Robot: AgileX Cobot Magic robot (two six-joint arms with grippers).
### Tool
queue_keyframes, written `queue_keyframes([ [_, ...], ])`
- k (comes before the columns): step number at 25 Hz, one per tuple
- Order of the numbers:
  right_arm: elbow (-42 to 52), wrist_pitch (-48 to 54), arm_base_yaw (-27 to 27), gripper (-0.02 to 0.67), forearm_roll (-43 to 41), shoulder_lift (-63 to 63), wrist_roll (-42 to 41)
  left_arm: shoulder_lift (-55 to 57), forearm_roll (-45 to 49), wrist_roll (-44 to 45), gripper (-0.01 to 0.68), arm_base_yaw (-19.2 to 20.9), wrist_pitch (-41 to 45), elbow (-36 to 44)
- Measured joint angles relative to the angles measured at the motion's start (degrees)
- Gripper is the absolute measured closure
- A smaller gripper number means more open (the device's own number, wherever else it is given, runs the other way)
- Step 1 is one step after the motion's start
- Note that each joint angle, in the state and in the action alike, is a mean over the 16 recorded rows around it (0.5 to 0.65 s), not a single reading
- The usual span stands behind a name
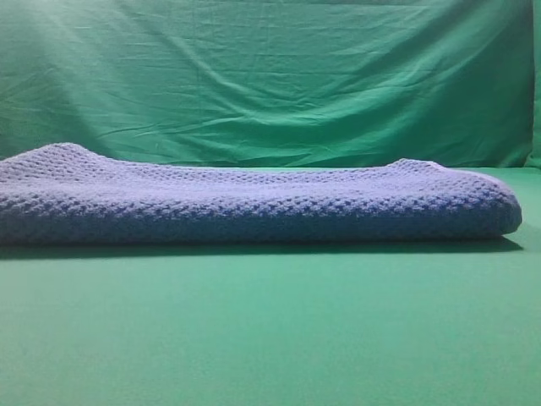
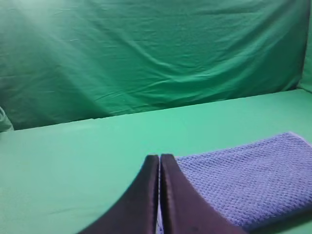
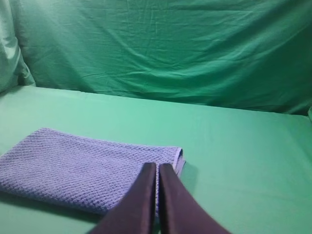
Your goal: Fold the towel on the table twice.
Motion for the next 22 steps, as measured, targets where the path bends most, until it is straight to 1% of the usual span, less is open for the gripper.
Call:
queue_keyframes([
  [6,9.1,-11.5,0.0,0.649,0.1,-0.1,-0.1,0.0,1.0,0.0,0.673,0.0,-6.9,8.0],
  [11,14.2,-18.2,0.0,0.649,0.2,-0.1,-0.2,0.0,0.8,0.0,0.673,0.0,-9.3,12.7],
  [16,16.9,-19.8,0.0,0.649,0.2,-0.1,-0.2,0.0,0.3,0.0,0.673,0.0,-9.8,14.5],
  [22,18.3,-17.5,0.0,0.649,0.2,-0.1,-0.3,0.0,-0.3,0.0,0.673,0.0,-9.9,15.0],
])
